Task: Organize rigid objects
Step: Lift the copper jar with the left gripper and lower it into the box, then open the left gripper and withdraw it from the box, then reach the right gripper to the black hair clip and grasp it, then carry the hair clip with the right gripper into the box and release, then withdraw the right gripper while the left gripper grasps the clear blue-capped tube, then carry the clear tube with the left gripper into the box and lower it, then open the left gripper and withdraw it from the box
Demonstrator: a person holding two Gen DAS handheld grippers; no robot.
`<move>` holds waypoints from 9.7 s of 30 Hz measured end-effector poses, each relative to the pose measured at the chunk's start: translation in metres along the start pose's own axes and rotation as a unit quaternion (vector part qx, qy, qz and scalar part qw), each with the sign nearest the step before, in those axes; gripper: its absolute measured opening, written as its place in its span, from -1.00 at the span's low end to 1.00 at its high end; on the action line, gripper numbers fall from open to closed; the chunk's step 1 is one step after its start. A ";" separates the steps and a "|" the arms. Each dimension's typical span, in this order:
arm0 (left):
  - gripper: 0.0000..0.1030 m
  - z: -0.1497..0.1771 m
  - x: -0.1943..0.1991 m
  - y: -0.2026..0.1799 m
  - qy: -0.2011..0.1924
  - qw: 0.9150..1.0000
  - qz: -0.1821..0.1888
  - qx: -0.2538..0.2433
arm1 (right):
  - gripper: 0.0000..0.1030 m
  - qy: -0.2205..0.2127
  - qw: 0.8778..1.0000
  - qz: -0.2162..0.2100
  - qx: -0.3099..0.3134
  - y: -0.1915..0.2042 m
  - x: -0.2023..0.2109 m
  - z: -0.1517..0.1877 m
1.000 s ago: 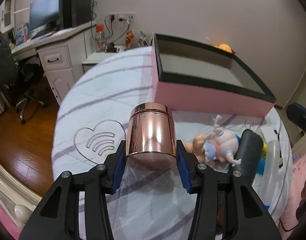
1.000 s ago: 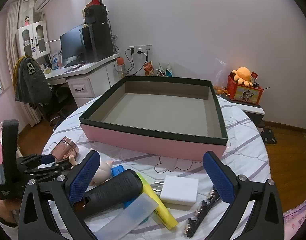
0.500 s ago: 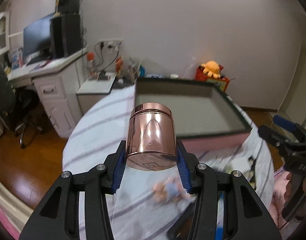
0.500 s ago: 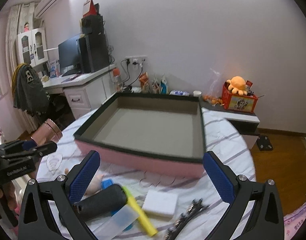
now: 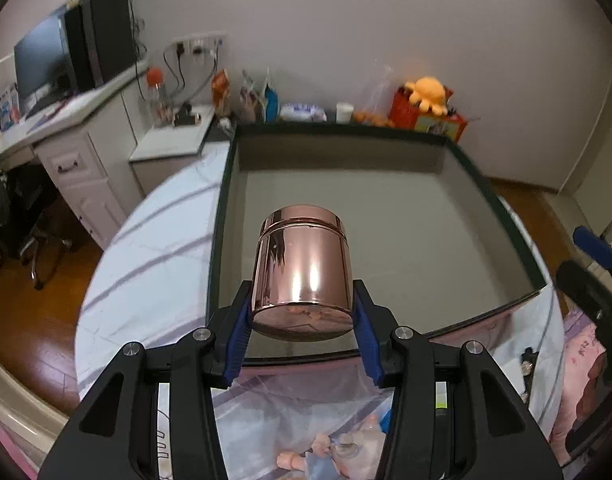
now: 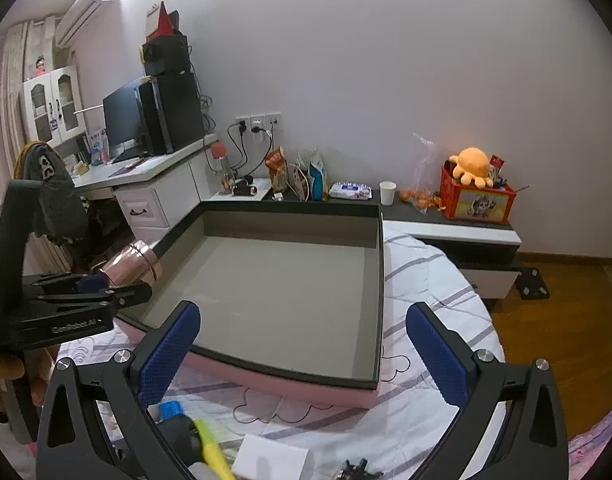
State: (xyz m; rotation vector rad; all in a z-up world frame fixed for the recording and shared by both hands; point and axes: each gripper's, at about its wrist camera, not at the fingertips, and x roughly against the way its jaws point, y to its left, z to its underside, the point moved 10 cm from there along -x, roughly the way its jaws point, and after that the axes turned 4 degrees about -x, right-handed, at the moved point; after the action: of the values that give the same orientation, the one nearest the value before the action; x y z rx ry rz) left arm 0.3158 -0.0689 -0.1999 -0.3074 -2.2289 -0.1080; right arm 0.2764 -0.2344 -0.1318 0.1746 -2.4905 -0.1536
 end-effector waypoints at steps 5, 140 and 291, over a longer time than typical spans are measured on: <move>-0.08 0.004 -0.011 0.006 0.025 1.000 -0.013 -0.004 | 1.00 0.014 1.000 -0.008 -0.002 -0.005 -0.015 0.004; 0.99 0.010 0.046 0.016 -0.076 0.993 -0.090 0.012 | -0.62 0.108 0.993 0.040 0.036 0.004 -0.082 0.019; 0.81 -0.035 -0.020 -0.035 -0.042 0.997 -0.060 -0.038 | 0.57 0.061 0.998 0.002 0.022 -0.008 -0.056 0.004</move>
State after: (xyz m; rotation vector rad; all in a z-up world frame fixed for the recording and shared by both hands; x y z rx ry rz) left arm 0.3455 -0.1125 -0.1922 -0.2222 -2.3294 -0.2485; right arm 0.3197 -0.2329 -0.1691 0.1922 -2.3735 -0.0833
